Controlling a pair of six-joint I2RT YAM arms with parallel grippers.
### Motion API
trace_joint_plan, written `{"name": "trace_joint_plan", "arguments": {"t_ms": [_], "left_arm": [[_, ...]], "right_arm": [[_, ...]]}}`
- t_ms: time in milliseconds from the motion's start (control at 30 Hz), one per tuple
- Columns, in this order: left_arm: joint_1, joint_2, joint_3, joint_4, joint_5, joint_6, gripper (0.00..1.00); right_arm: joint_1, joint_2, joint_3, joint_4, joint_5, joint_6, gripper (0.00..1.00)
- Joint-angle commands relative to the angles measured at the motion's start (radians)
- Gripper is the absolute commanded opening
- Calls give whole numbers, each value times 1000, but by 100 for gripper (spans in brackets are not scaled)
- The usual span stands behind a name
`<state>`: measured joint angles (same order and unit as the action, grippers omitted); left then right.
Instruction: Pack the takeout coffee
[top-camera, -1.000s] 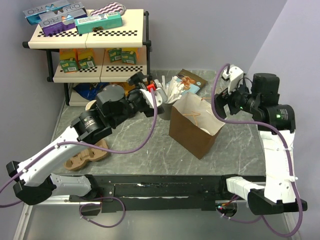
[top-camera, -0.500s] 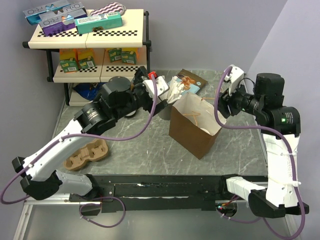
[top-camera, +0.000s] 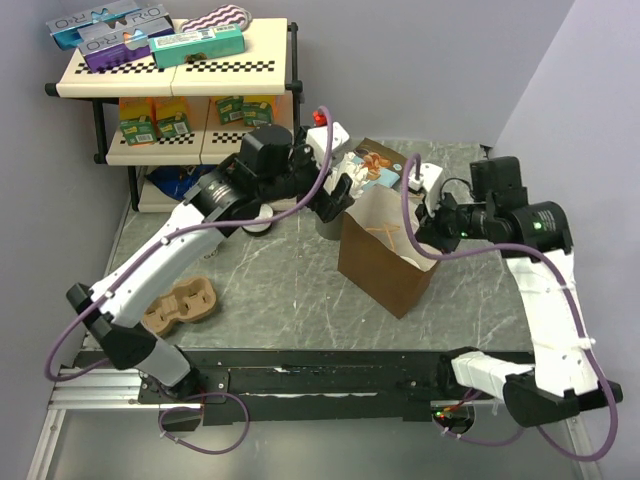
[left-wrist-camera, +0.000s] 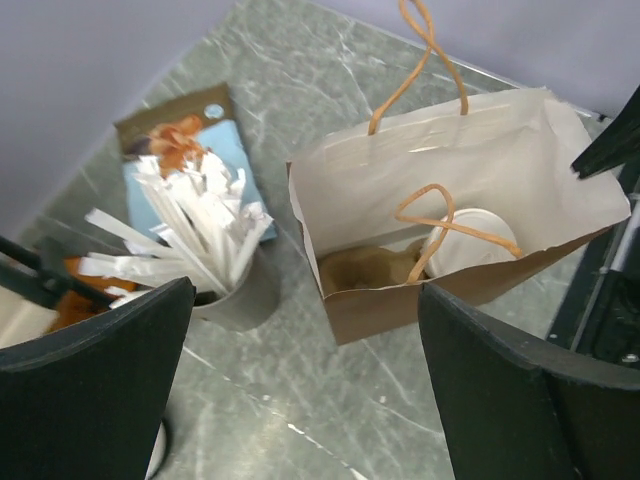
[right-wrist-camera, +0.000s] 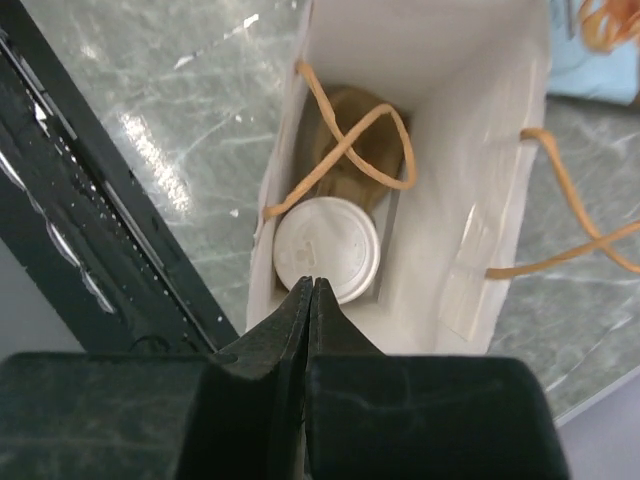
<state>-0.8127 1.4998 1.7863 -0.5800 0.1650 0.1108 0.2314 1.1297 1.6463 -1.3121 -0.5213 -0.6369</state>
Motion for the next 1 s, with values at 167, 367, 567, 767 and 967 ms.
{"name": "trace_joint_plan", "arguments": {"t_ms": [167,367,567,767,967], "left_arm": [[35,151,131,-12,176,-148,99],[124,163,214,-110,57,-39,99],[302,174,255,-202,177,-53,99],[307,280,259,-186,145,-13,97],[303,367,292,-52,246,-8,85]], "right_arm": [[6,111,27,11,60,51,0],[6,140,43,42,27,83,0],[6,157,35,65,49,94,0],[6,211,114,71,24,114,0],[8,216,145,73,26,126,0]]}}
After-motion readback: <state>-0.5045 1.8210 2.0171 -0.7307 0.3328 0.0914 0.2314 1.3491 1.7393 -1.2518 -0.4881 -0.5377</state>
